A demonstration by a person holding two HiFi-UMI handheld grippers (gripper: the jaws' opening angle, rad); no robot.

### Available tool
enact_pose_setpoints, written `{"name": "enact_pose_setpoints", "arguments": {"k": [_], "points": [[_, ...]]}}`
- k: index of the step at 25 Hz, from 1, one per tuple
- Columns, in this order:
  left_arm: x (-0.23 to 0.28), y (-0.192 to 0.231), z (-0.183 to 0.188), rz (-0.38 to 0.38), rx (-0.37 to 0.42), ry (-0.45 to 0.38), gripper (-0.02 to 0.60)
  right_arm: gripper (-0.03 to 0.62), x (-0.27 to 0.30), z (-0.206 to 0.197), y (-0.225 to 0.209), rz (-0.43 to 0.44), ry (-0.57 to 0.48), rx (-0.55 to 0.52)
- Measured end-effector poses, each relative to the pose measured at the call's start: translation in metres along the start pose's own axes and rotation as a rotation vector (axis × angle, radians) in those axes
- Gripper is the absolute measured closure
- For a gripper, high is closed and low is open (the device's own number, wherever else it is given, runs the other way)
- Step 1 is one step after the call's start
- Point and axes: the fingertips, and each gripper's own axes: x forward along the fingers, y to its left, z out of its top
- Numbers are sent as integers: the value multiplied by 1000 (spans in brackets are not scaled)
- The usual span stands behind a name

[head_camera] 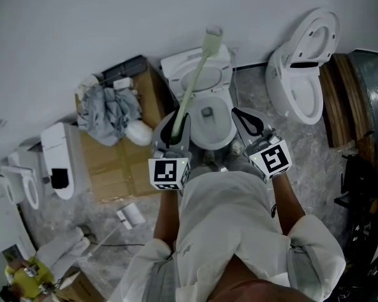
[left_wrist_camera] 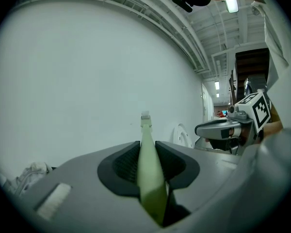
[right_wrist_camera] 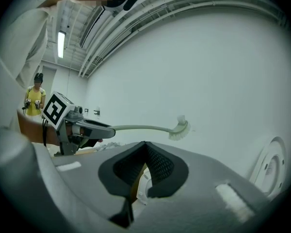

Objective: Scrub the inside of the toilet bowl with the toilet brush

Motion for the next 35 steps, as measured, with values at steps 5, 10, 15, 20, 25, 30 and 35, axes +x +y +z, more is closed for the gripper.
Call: {"name": "enact_pose_setpoints", "arguments": {"k": [5,10,15,20,25,30,35], "points": [[3,-1,0,20,-7,-10,465,591,1,0,-4,19,5,1],[5,-6,1,14,-12,-10,465,592,1,-1,-10,4,3,18],[7,-9,3,6,-15,-11,465,592,4,-4,-16,-8,25,17],[10,-6,6,4,-12,-14,465,592,8,-6,-20,-14,31,24],[10,-5,8,-1,-6,-15,465,592,10,-5,-22,-19,26,30],[11,-4,10,-4,-6,-15,465,592,14,-3,-22,-18,29,24],[11,-2,10,-6,-8,-16,465,594,16,-2,-21,-20,27,23]]}}
